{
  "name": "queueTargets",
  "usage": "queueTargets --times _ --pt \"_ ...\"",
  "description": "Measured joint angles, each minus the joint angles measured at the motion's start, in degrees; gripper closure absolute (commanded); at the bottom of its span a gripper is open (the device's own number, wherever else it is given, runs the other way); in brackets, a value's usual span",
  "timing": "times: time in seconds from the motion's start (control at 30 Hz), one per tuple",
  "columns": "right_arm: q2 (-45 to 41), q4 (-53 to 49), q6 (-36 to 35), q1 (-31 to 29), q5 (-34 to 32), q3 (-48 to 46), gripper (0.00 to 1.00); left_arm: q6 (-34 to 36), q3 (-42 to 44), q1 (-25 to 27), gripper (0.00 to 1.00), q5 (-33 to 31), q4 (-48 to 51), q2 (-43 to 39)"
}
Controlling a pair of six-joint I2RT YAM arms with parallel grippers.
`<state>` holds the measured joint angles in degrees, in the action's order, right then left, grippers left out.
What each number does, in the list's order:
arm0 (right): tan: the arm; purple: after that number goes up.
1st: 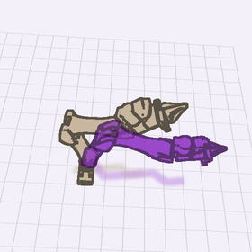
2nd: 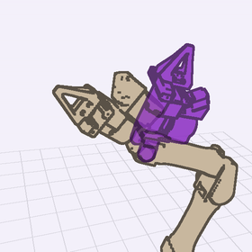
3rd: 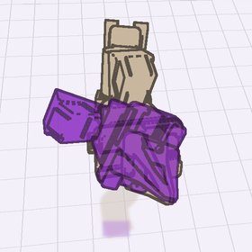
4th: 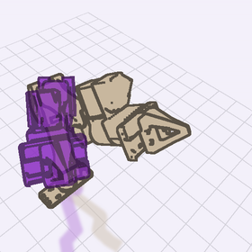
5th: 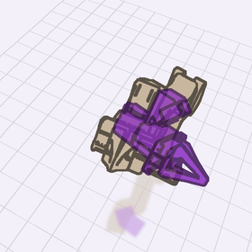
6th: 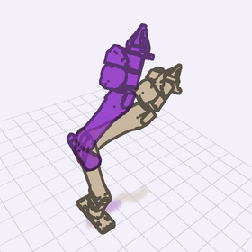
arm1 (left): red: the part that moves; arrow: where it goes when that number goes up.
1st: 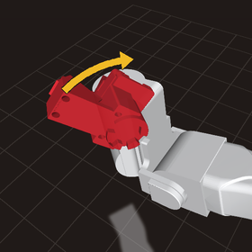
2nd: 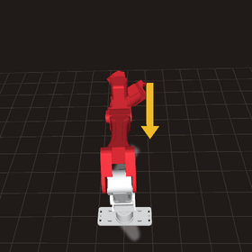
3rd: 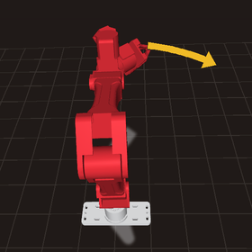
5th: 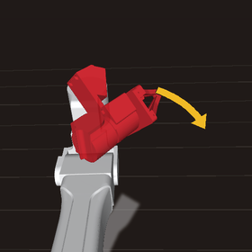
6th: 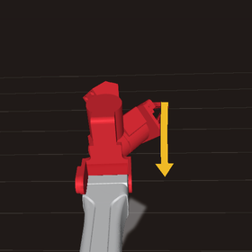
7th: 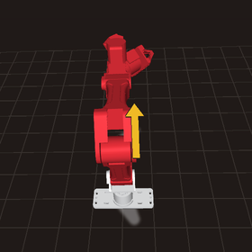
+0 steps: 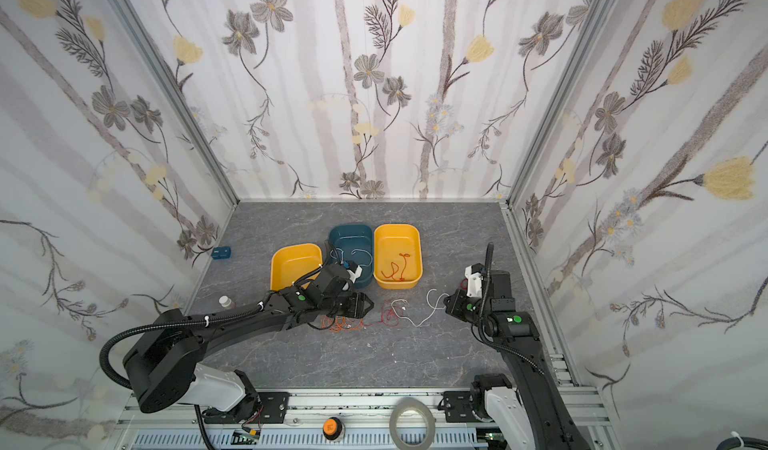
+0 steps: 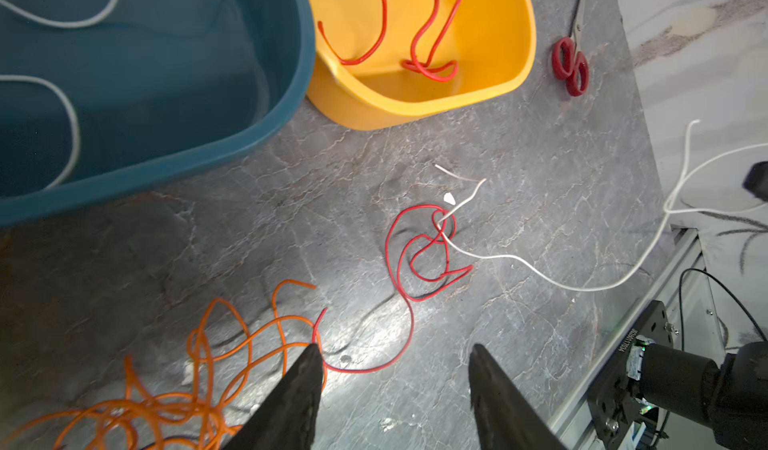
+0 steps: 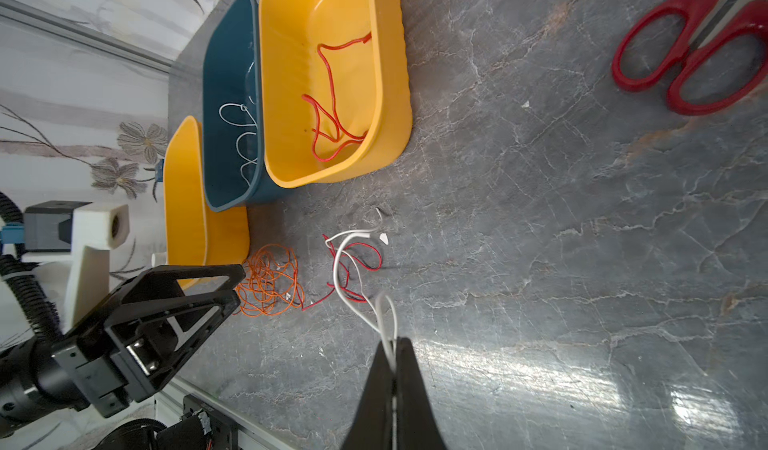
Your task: Untangle the cables
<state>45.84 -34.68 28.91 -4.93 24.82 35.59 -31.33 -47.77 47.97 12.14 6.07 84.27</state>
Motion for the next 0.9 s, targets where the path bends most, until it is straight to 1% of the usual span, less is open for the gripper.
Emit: queueTargets --times 0.17,0.37,0.47,0.57,0.7,0.77,0.9 --pt "0.42 0.33 0.22 -0.76 -1.09 -1.31 0.98 1.79 -4.11 0.63 0.41 1.57 -0.37 7.19" --pt "-0.04 1.51 1.09 -1.38 -1.16 -2.43 0.97 5.31 -10.16 0.61 0.47 2.64 -0.28 16.85" --pt "-0.48 2.45 1.55 -1.46 -1.14 -2.97 0.97 7.34 -12.44 0.31 0.49 2.67 -0.24 19.91" --pt "-0.92 2.80 1.70 -1.49 -1.14 -3.58 0.97 8.87 -14.32 0.02 0.54 2.64 0.22 22.62" --pt "-0.90 3.28 1.75 -1.49 -0.96 -4.22 0.97 10.36 -15.78 -0.35 0.57 2.67 0.94 24.72" --pt "-0.85 3.63 2.10 -1.49 -0.92 -4.50 0.97 10.38 -16.00 -0.39 0.61 2.80 0.52 25.11" --pt "-0.28 4.37 2.12 -1.49 -0.72 -4.79 0.97 10.34 -16.41 -0.46 0.76 3.13 -0.70 26.14"
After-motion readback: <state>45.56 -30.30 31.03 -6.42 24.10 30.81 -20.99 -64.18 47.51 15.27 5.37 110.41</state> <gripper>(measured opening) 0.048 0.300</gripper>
